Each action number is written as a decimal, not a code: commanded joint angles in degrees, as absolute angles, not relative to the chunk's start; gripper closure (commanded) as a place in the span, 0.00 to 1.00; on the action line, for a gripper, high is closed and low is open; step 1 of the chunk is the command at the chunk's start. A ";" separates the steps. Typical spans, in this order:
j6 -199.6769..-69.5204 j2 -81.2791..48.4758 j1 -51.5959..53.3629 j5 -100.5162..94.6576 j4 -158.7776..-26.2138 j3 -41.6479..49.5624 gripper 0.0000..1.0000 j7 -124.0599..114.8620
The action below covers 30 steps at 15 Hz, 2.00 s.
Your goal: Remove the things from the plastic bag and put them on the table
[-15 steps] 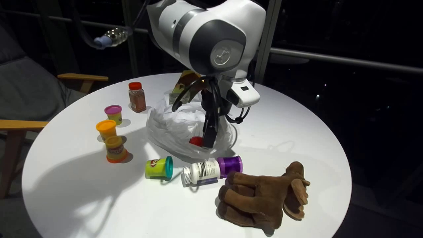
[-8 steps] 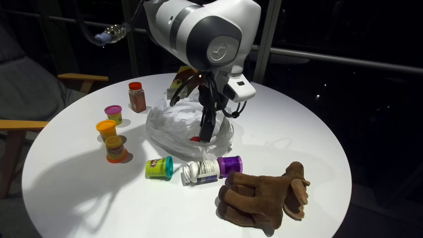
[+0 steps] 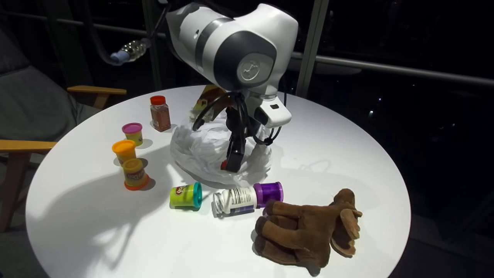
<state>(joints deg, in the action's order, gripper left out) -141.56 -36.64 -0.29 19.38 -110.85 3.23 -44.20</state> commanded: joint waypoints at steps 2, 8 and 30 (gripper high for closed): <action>-140.21 -36.76 0.37 19.46 -109.59 4.42 0.69 -46.28; -141.31 -30.82 0.78 20.09 -112.98 3.58 0.80 -46.09; -148.97 -6.80 8.71 5.19 -147.93 -5.51 0.80 -44.31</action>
<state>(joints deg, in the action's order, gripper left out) -145.06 -4.74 8.84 7.36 -147.49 -5.58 -45.60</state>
